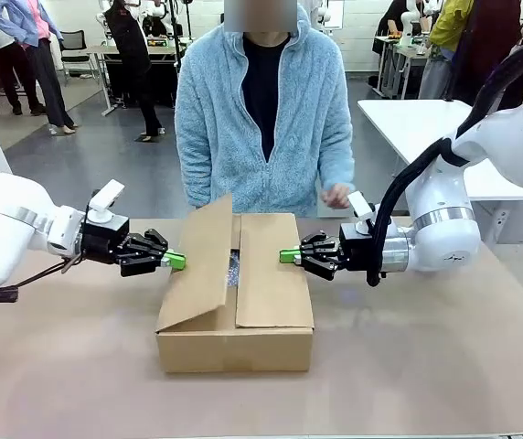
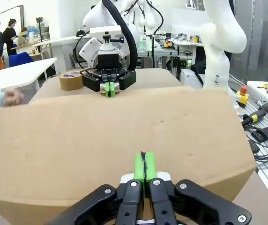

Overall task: Wrap the clocks to prevent damage.
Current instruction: Push the left (or right) flap of the Package Box to close it, then after the human seals the box with tape, release both hands from the side flaps of the Package Box.

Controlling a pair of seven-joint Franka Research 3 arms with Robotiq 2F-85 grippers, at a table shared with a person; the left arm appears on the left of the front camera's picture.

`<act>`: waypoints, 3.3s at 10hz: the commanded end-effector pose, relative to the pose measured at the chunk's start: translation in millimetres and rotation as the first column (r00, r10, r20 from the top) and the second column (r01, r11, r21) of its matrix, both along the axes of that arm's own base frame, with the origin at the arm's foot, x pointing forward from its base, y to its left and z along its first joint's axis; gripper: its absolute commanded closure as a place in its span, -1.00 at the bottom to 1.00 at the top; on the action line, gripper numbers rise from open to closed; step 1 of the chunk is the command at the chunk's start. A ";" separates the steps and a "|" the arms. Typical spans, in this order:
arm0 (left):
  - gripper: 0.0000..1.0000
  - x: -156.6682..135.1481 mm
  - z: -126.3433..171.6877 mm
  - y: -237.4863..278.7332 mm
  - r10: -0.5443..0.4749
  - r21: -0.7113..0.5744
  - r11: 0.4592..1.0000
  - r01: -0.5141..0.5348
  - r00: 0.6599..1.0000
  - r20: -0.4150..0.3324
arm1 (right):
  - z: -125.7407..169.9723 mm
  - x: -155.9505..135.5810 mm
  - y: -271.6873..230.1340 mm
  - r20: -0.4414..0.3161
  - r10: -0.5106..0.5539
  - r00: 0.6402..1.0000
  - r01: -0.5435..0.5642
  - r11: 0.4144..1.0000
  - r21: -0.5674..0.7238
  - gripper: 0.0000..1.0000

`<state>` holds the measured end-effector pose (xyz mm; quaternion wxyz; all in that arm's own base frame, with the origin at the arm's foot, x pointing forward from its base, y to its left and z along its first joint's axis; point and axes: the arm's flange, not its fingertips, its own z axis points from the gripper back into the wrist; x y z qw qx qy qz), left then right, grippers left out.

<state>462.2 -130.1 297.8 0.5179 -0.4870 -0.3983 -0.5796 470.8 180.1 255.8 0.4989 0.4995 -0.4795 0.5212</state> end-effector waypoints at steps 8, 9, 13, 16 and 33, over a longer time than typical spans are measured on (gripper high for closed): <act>0.99 1.9 -16.6 -5.7 0.034 0.072 0.997 -0.039 0.998 0.060 | -3.3 -0.2 0.6 -0.007 -0.004 1.000 0.004 1.000 0.002 0.98; 0.99 1.8 -9.8 -6.6 0.001 0.030 1.000 -0.001 1.000 0.014 | -3.3 -0.2 0.6 -0.007 -0.004 1.000 0.004 1.000 0.002 0.98; 0.99 1.8 -9.8 -6.6 0.001 0.030 1.000 -0.001 1.000 0.014 | -3.3 -0.2 0.6 -0.007 -0.004 1.000 0.004 1.000 0.002 0.98; 0.99 1.8 -9.8 -6.6 0.001 0.030 1.000 -0.001 1.000 0.014 | -3.3 -0.2 0.6 -0.007 -0.004 1.000 0.004 1.000 0.002 0.98; 0.99 1.8 -9.8 -6.6 0.001 0.030 1.000 -0.001 1.000 0.014 | -3.3 -0.2 0.6 -0.007 -0.004 1.000 0.004 1.000 0.002 0.98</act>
